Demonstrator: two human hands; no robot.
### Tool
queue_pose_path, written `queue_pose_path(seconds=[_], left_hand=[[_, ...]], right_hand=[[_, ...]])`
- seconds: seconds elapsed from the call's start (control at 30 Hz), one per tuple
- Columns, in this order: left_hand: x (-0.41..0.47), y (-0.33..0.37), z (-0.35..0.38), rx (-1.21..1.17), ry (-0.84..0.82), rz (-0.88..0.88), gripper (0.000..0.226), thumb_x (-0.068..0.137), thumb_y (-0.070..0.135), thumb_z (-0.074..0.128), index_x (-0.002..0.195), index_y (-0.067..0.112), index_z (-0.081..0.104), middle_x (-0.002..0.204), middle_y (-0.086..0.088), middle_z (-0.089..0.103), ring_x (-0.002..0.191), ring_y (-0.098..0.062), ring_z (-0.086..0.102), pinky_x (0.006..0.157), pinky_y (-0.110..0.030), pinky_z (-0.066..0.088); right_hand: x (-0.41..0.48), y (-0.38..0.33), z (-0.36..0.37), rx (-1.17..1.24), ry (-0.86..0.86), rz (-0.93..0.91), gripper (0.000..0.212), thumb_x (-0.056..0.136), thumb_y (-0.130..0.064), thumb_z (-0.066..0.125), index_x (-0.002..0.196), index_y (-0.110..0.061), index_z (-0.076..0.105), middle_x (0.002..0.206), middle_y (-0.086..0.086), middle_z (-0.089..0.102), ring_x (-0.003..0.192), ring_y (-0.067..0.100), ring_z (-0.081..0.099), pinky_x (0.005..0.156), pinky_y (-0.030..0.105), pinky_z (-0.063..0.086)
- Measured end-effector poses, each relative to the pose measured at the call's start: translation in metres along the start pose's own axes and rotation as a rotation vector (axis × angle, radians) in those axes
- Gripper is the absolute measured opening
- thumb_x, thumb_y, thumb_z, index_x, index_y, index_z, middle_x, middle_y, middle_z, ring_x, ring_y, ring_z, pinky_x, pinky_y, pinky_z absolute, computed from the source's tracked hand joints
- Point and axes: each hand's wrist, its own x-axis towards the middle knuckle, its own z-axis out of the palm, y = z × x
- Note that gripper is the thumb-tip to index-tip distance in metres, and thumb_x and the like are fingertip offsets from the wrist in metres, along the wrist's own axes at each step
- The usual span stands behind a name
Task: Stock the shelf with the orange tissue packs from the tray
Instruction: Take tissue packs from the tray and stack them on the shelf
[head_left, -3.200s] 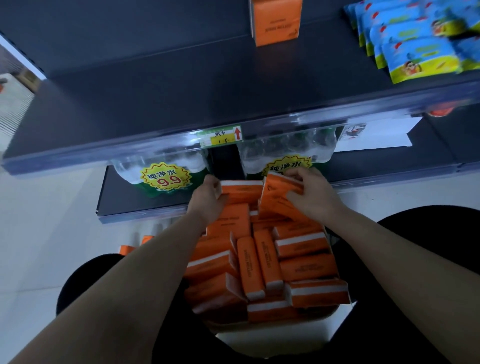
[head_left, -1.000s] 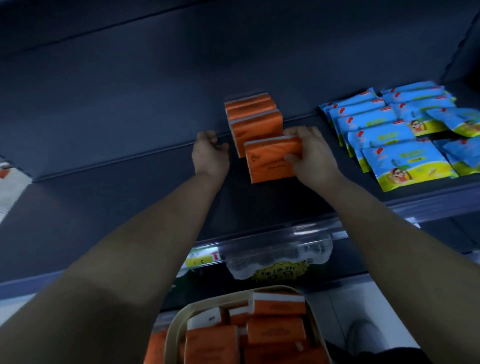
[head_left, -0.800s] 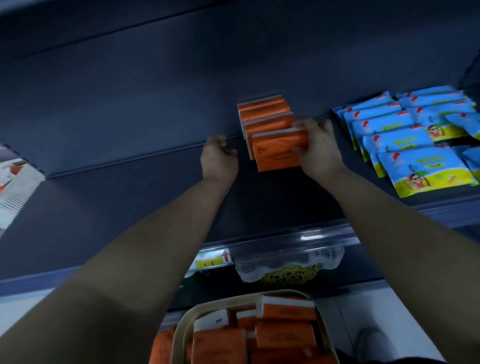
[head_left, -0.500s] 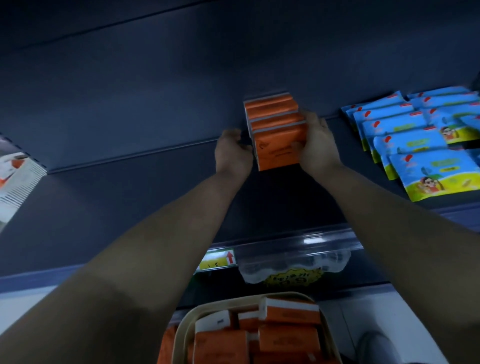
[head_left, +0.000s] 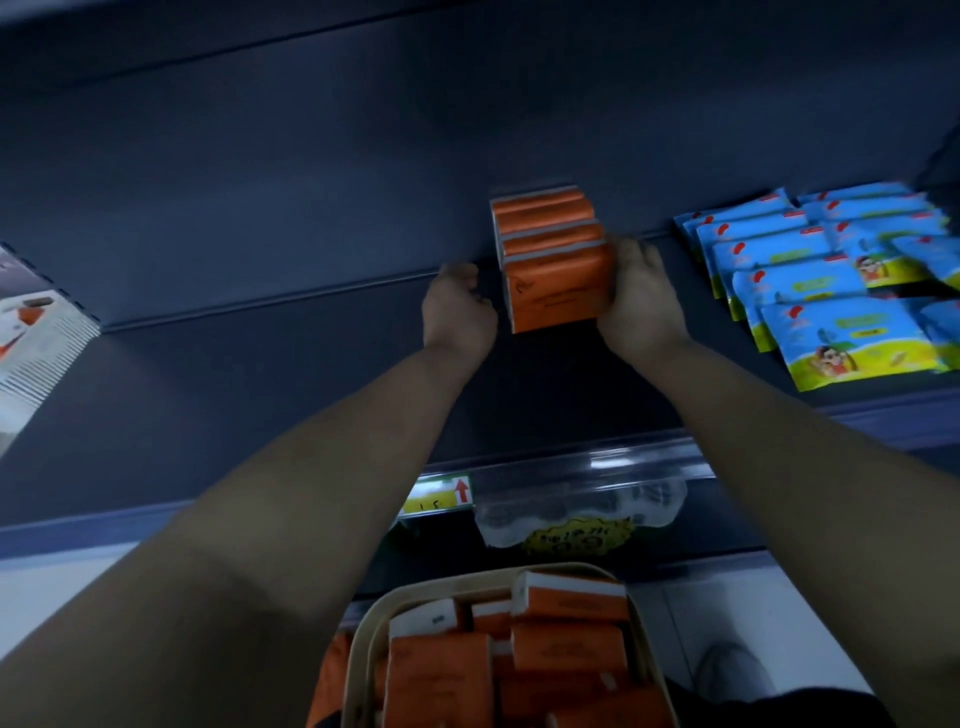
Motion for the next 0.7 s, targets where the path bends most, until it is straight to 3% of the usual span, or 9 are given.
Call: queue_pose_path(seconds=[0.13,0.3,0.47,0.7], left_hand=[[-0.022,0.0,-0.019,0.001,-0.002,0.047,0.037,0.091,-0.002,0.046,0.126,0.006,0.054,0.124,-0.009,0.058,0.114,-0.019,0.055,0.1,-0.031,0.046],[-0.067,-0.006,-0.047,0.071,0.0,0.23,0.03,0.09,-0.003,0.049,0.116,0.007,0.061,0.118,-0.006,0.063,0.109,-0.016,0.059,0.088,-0.011,0.038],[-0.131,-0.021,-0.068,0.034,-0.016,0.341,0.03,0.087,-0.004,0.05,0.114,0.005,0.061,0.106,-0.006,0.065,0.097,-0.014,0.06,0.087,-0.018,0.045],[-0.211,-0.075,-0.073,0.141,-0.137,0.286,0.025,0.088,0.003,0.053,0.112,0.006,0.061,0.105,-0.008,0.068,0.095,-0.021,0.063,0.082,-0.025,0.048]], right_hand=[[-0.032,-0.003,-0.01,-0.141,0.033,-0.037,0.041,0.088,-0.005,0.052,0.128,-0.013,0.05,0.124,0.014,0.047,0.111,0.037,0.05,0.085,0.042,0.044],[-0.088,-0.019,-0.023,-0.202,0.092,-0.177,0.033,0.091,-0.008,0.05,0.122,-0.015,0.059,0.122,0.009,0.057,0.109,0.031,0.053,0.084,0.042,0.045],[-0.157,-0.029,-0.026,-0.224,0.129,-0.35,0.029,0.086,-0.005,0.056,0.111,-0.015,0.066,0.109,0.008,0.067,0.097,0.034,0.059,0.076,0.042,0.045],[-0.238,-0.008,-0.014,-0.259,-0.082,-0.371,0.028,0.086,-0.005,0.056,0.11,-0.014,0.066,0.108,0.007,0.067,0.102,0.029,0.061,0.081,0.046,0.05]])
